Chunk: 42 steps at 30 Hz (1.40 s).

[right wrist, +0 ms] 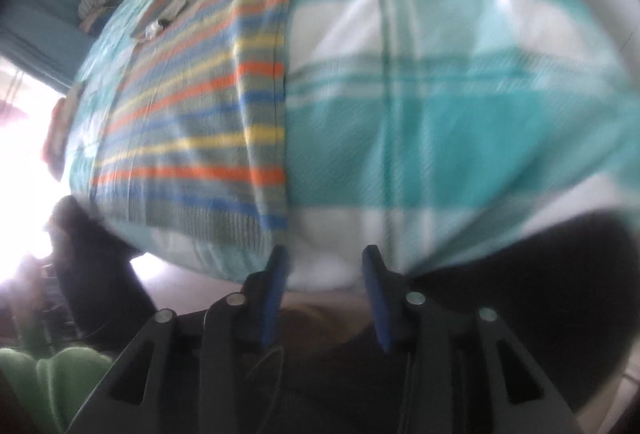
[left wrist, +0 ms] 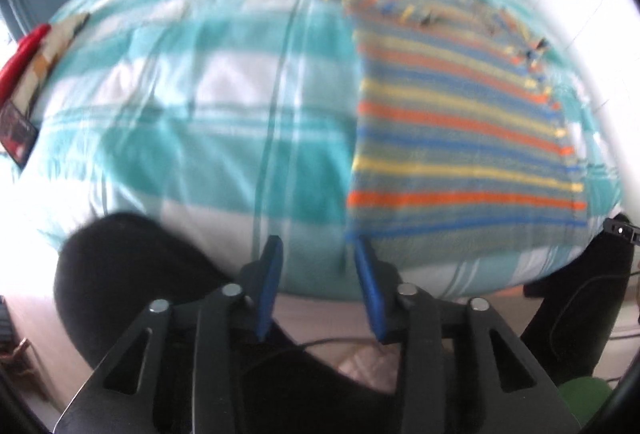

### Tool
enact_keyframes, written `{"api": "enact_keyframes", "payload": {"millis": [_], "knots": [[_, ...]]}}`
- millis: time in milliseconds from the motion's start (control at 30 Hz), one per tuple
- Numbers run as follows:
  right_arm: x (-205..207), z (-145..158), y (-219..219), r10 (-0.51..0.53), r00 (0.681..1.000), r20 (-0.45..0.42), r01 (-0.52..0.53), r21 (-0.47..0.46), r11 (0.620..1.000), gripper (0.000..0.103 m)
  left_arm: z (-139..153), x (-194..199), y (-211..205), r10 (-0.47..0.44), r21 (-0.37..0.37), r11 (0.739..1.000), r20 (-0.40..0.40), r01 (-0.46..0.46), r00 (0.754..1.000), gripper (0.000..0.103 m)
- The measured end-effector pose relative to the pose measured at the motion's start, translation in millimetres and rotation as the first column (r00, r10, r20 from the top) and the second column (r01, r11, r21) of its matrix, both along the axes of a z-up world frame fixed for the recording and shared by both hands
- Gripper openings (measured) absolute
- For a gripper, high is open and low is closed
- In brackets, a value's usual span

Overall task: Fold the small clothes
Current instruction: 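Open both grippers and release the flattened sweater hem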

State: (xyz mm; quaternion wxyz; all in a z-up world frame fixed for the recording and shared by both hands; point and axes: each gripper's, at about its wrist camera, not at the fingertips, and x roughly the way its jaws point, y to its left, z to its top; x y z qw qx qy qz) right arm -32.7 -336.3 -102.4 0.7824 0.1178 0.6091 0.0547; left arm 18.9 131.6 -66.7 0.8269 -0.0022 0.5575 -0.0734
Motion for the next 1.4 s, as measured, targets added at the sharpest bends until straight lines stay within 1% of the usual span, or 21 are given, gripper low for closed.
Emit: {"api": "enact_keyframes", "payload": {"millis": [33, 100, 167, 267, 300, 367, 433, 500, 533, 567, 633, 667, 733, 867, 900, 1000, 1033, 1100, 1200, 1300, 1400], "knots": [[6, 16, 4, 0.017, 0.998, 0.055, -0.016, -0.033, 0.999, 0.039, 6, 3, -5, -0.012, -0.018, 1.0, 0.038, 0.012, 0.999, 0.051], [20, 38, 15, 0.06, 0.988, 0.143, -0.054, -0.045, 0.998, 0.04, 13, 15, -14, -0.025, -0.043, 0.999, 0.094, 0.029, 0.995, 0.058], [37, 52, 24, 0.081, 0.974, 0.209, -0.077, -0.03, 0.997, 0.044, 15, 28, -24, -0.047, -0.073, 0.996, 0.133, 0.057, 0.99, 0.059], [75, 65, 48, 0.126, 0.943, 0.308, -0.131, -0.004, 0.991, 0.047, 3, 45, -49, -0.072, -0.117, 0.989, 0.138, 0.088, 0.988, 0.061], [88, 63, 60, 0.138, 0.939, 0.314, -0.148, 0.009, 0.989, 0.049, -1, 48, -56, -0.08, -0.115, 0.989, 0.129, 0.096, 0.988, 0.061], [114, 47, 80, 0.177, 0.941, 0.29, -0.195, 0.034, 0.98, 0.049, -18, 56, -67, -0.1, -0.084, 0.991, 0.097, 0.109, 0.99, 0.061], [123, 26, 95, 0.226, 0.945, 0.238, -0.238, 0.023, 0.971, 0.049, -38, 56, -73, -0.123, -0.046, 0.991, 0.048, 0.126, 0.991, 0.062], [121, 0, 102, 0.261, 0.952, 0.16, -0.266, 0.009, 0.964, 0.049, -54, 46, -80, -0.129, -0.003, 0.992, -0.005, 0.129, 0.992, 0.061], [114, -11, 102, 0.271, 0.955, 0.124, -0.274, 0.007, 0.962, 0.049, -61, 40, -79, -0.137, 0.016, 0.99, -0.02, 0.137, 0.99, 0.062], [108, -21, 102, 0.274, 0.957, 0.093, -0.275, 0.002, 0.961, 0.049, -65, 32, -77, -0.145, 0.043, 0.988, -0.013, 0.145, 0.989, 0.063], [88, -40, 96, 0.273, 0.961, 0.041, -0.273, -0.01, 0.962, 0.049, -64, 18, -72, -0.168, 0.067, 0.983, -0.006, 0.168, 0.986, 0.067], [76, -44, 91, 0.269, 0.962, 0.04, -0.269, -0.009, 0.963, 0.049, -62, 12, -71, -0.175, 0.073, 0.982, -0.011, 0.175, 0.985, 0.067], [57, -44, 82, 0.253, 0.967, 0.034, -0.253, 0.001, 0.968, 0.05, -60, 6, -70, -0.19, 0.089, 0.978, -0.023, 0.191, 0.982, 0.067], [30, -43, 70, 0.233, 0.971, -0.05, -0.233, 0.008, 0.972, 0.049, -56, -4, -75, -0.232, 0.137, 0.962, -0.035, 0.235, 0.972, 0.068], [25, -46, 72, 0.237, 0.969, -0.063, -0.238, -0.004, 0.971, 0.049, -54, -8, -77, -0.24, 0.144, 0.96, -0.033, 0.242, 0.97, 0.068], [14, -48, 73, 0.25, 0.961, -0.122, -0.262, -0.095, 0.96, 0.049, -40, -12, -81, -0.249, 0.135, 0.96, -0.001, 0.247, 0.968, 0.068], [12, -46, 73, 0.253, 0.959, -0.126, -0.268, -0.116, 0.956, 0.049, -31, -13, -82, -0.248, 0.122, 0.962, 0.022, 0.244, 0.968, 0.068], [11, -33, 75, 0.258, 0.961, -0.099, -0.27, -0.132, 0.954, 0.049, -15, -13, -83, -0.244, 0.098, 0.967, 0.07, 0.237, 0.967, 0.069], [15, -1, 81, 0.264, 0.964, -0.01, -0.263, -0.141, 0.954, 0.049, 4, -9, -87, -0.233, 0.056, 0.972, 0.141, 0.227, 0.962, 0.076], [23, 25, 91, 0.287, 0.956, 0.059, -0.275, -0.161, 0.948, 0.052, 6, 1, -91, -0.218, 0.05, 0.976, 0.163, 0.213, 0.962, 0.076], [27, 36, 98, 0.324, 0.942, 0.088, -0.305, -0.18, 0.935, 0.052, 3, 9, -94, -0.202, 0.025, 0.979, 0.171, 0.2, 0.964, 0.076]]}}
